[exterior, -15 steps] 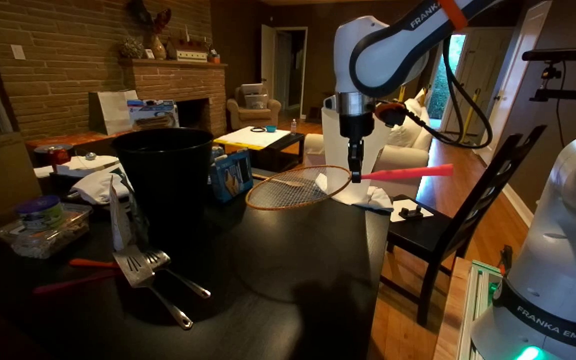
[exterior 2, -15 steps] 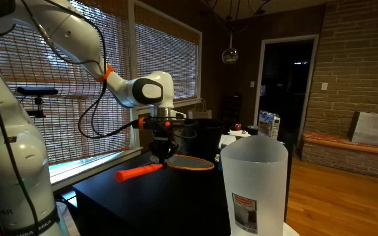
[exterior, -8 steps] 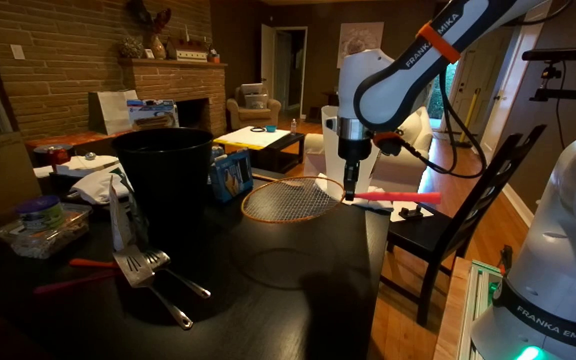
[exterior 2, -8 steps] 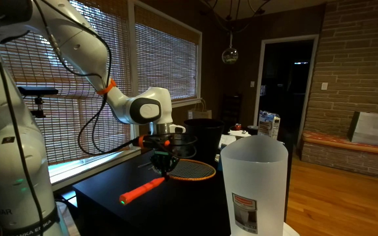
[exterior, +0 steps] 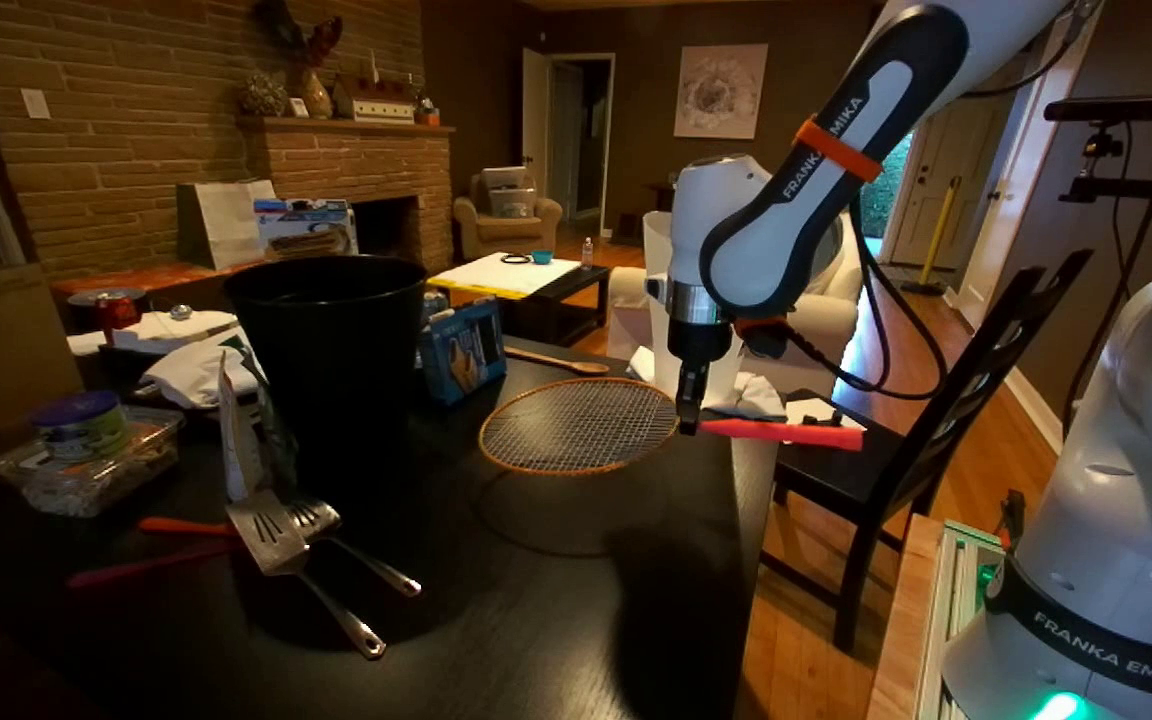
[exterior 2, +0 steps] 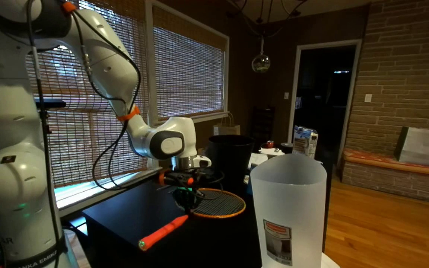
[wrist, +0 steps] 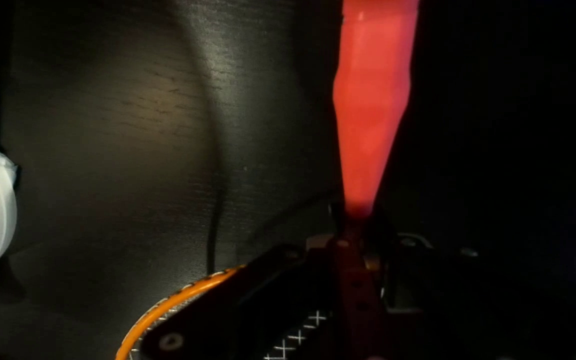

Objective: Put the packet on the tennis racket then use the racket to put the packet in the black bin.

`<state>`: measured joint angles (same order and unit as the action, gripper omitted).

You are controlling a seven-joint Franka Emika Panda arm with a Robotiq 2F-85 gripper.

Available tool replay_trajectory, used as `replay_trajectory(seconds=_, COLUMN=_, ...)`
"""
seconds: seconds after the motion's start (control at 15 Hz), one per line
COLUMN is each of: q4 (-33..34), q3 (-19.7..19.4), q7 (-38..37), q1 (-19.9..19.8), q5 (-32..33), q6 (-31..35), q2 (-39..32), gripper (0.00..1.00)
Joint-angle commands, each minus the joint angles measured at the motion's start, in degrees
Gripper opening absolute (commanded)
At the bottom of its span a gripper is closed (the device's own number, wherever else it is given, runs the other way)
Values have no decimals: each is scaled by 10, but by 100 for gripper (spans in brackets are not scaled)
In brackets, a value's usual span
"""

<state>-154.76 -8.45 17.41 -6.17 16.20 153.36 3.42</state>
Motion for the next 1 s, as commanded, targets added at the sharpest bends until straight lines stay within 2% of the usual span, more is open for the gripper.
replay_trajectory(seconds=0.0, q4=2, q3=5, q7=-13, q1=-5, q5=8, q6=44, q2=-47, gripper=3)
replay_trajectory(seconds=0.8, q4=8, q3=2, q7=-11, q1=1, q5=7, q6=132, q2=-151, gripper=3)
replay_trajectory(seconds=0.87, q4=9, q3=4, q7=-9, q1=0, q5=3, q6=132, q2=-154, gripper=9)
replay_trajectory(seconds=0.93, q4=10, q3=11, q7=-2, q1=-3, q5=-8, q6=129, q2=-153, gripper=36)
